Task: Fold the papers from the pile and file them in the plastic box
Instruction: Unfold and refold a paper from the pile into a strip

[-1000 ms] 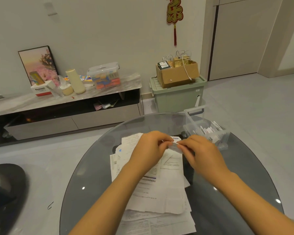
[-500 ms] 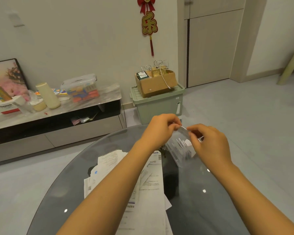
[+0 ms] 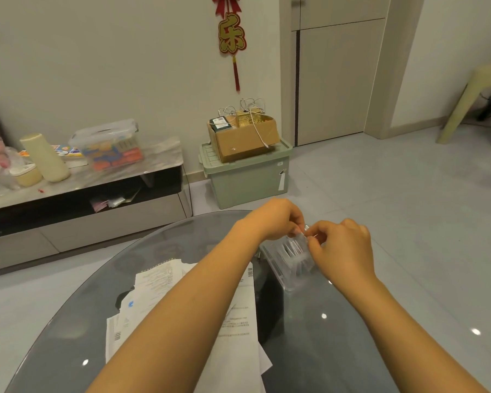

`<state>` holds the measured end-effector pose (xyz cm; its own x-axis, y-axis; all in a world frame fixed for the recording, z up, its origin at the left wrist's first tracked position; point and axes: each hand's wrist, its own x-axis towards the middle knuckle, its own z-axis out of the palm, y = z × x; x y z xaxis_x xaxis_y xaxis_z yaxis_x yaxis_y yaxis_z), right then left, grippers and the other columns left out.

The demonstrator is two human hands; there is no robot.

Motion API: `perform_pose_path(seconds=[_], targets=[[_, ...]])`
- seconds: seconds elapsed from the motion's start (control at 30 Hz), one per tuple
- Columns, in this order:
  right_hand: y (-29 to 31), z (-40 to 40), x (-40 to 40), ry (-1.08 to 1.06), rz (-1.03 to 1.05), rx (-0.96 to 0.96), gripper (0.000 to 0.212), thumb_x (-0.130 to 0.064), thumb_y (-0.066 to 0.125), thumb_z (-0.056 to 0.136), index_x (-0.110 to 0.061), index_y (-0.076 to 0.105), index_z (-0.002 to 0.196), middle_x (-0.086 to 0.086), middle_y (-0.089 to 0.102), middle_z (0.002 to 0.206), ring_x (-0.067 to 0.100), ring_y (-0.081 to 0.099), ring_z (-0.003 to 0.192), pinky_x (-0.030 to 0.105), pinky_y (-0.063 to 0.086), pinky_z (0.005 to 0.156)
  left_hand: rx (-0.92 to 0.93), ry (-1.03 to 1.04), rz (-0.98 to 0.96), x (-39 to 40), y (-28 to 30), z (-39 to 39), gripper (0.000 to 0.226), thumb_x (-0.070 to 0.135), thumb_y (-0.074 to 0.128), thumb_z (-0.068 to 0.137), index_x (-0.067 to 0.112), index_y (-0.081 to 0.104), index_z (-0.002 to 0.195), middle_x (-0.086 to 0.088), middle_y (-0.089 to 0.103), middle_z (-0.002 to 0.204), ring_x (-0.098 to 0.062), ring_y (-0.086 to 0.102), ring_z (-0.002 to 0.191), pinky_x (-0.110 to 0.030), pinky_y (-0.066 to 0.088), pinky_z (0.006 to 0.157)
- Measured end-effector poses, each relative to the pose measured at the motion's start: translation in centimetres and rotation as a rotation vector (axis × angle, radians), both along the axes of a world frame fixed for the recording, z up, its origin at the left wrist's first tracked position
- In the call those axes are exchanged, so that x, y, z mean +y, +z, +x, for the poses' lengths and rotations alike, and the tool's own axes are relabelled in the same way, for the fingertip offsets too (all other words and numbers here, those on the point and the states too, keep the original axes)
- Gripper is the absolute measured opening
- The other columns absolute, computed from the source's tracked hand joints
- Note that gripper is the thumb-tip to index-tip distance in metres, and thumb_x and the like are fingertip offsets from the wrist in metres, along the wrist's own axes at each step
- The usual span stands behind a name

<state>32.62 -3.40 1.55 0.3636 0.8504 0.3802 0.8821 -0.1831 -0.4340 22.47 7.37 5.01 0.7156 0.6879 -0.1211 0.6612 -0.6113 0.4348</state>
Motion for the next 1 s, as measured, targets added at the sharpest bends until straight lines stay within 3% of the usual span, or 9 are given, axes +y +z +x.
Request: perform_pose_path(seconds=[0.27, 0.7, 0.83, 1.0], targets=[[0.2, 0.2, -0.2, -0.009, -0.114, -0.061, 0.029, -0.025, 0.041, 0.091, -0.03, 0.066, 0.107, -0.004, 0.068, 0.087, 0.016, 0.046, 0.099, 0.028, 0.024, 0.083, 0.16, -0.028, -0.029, 0.4, -1.0, 1.2, 0.013, 0.012, 0.066, 0.085, 0.014, 0.074, 0.095, 0.002, 0.067, 0.085, -0.011, 0.057, 0.078, -0.026, 0.045, 0.076], [0.3, -0.3, -1.1, 0.046, -0.013, 0.041, 0.026, -0.022, 0.047, 0.091, -0.026, 0.068, 0.106, -0.006, 0.069, 0.09, 0.017, 0.047, 0.097, 0.025, 0.023, 0.082, -0.077, 0.09, 0.014, -2.6, 0.3, -2.0, 0.021, 0.021, 0.064, 0.089, 0.019, 0.068, 0.109, -0.002, 0.066, 0.114, -0.015, 0.059, 0.106, -0.03, 0.046, 0.093], [0.5, -1.7, -2.2, 0.166, 0.085, 0.148, 0.02, -0.017, 0.055, 0.088, -0.023, 0.07, 0.1, -0.008, 0.067, 0.088, 0.018, 0.05, 0.093, 0.027, 0.035, 0.082, -0.212, 0.178, 0.063, -6.4, 1.4, -5.3, 0.02, 0.029, 0.059, 0.091, 0.023, 0.068, 0.109, 0.003, 0.061, 0.119, -0.011, 0.053, 0.114, -0.031, 0.042, 0.099], [0.3, -4.2, -4.0, 0.362, 0.133, 0.232, 0.018, -0.013, 0.061, 0.085, -0.024, 0.071, 0.095, -0.022, 0.055, 0.078, 0.008, 0.046, 0.089, 0.023, 0.039, 0.073, -0.191, 0.282, 0.057, -11.7, 1.2, -10.4, 0.02, 0.03, 0.055, 0.094, 0.027, 0.067, 0.109, 0.007, 0.057, 0.122, -0.009, 0.051, 0.114, -0.027, 0.039, 0.101]])
